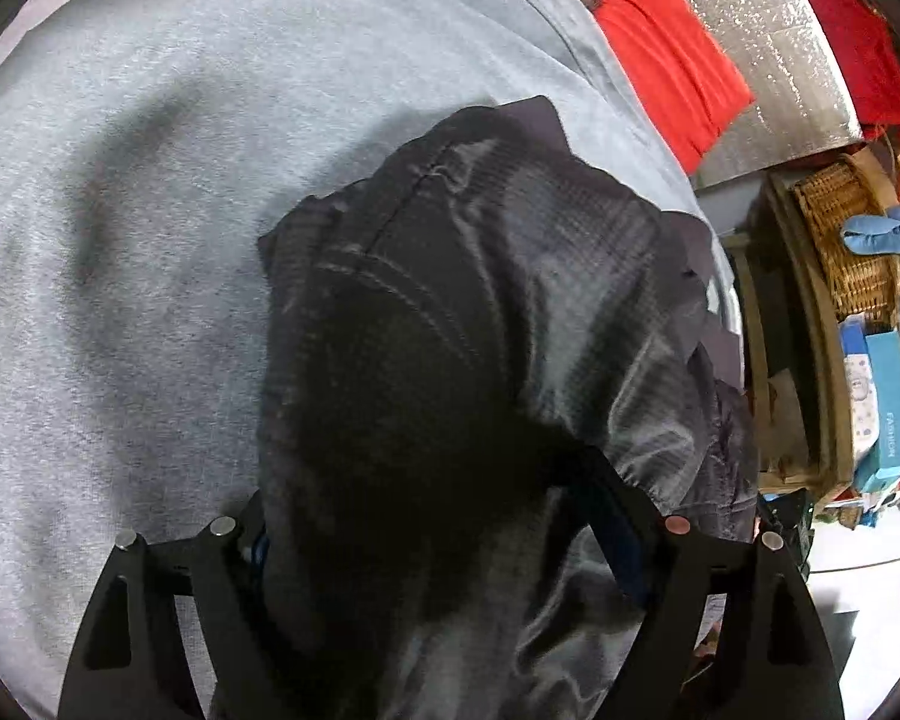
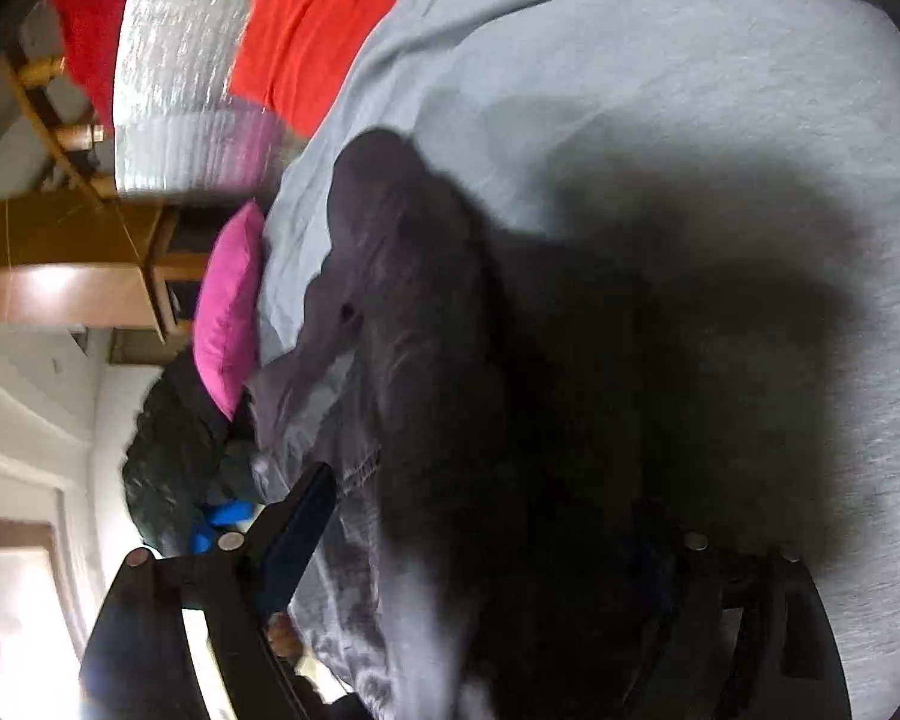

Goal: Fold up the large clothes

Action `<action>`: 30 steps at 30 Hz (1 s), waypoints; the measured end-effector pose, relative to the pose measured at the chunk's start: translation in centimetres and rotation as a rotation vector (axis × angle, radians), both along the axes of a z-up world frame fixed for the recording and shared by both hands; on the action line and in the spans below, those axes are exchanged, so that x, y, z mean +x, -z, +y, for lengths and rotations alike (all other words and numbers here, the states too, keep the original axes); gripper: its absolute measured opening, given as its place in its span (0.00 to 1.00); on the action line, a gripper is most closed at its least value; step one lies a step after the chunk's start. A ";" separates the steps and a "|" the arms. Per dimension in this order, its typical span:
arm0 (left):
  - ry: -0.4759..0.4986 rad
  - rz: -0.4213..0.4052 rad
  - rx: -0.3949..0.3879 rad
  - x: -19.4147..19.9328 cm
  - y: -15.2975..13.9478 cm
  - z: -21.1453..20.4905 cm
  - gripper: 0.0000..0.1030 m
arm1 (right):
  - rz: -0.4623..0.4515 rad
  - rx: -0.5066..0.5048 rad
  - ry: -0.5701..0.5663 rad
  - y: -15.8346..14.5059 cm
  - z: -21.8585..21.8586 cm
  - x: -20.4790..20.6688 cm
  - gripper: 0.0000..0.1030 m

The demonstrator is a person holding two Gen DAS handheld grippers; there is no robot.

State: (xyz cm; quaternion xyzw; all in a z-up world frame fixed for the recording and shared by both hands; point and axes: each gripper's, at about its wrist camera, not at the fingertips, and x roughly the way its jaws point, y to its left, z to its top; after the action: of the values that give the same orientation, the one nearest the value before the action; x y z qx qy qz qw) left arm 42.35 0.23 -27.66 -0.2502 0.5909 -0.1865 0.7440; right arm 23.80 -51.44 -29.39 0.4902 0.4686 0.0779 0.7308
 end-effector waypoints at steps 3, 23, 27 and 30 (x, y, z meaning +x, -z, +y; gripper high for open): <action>-0.031 -0.005 -0.039 -0.1 0.4 0.2 0.81 | -0.030 -0.052 -0.018 -0.6 1.6 0.3 0.88; -0.109 -0.098 0.055 -0.8 -1.4 -0.4 0.61 | -0.087 -0.195 0.092 -3.0 1.9 -2.2 0.52; -0.127 -0.017 0.023 -0.8 0.0 0.9 0.67 | -0.057 -0.134 0.129 -2.9 0.0 -3.1 0.61; -0.113 -0.032 0.038 -1.6 -0.5 1.8 0.69 | -0.095 -0.156 0.195 -4.1 -1.9 -4.9 0.84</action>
State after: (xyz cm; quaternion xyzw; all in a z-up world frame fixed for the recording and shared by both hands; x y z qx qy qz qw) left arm 40.79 1.99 -27.20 -0.2660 0.5671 -0.1367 0.7674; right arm 18.86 -53.36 -25.29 0.4709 0.3881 -0.0068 0.7922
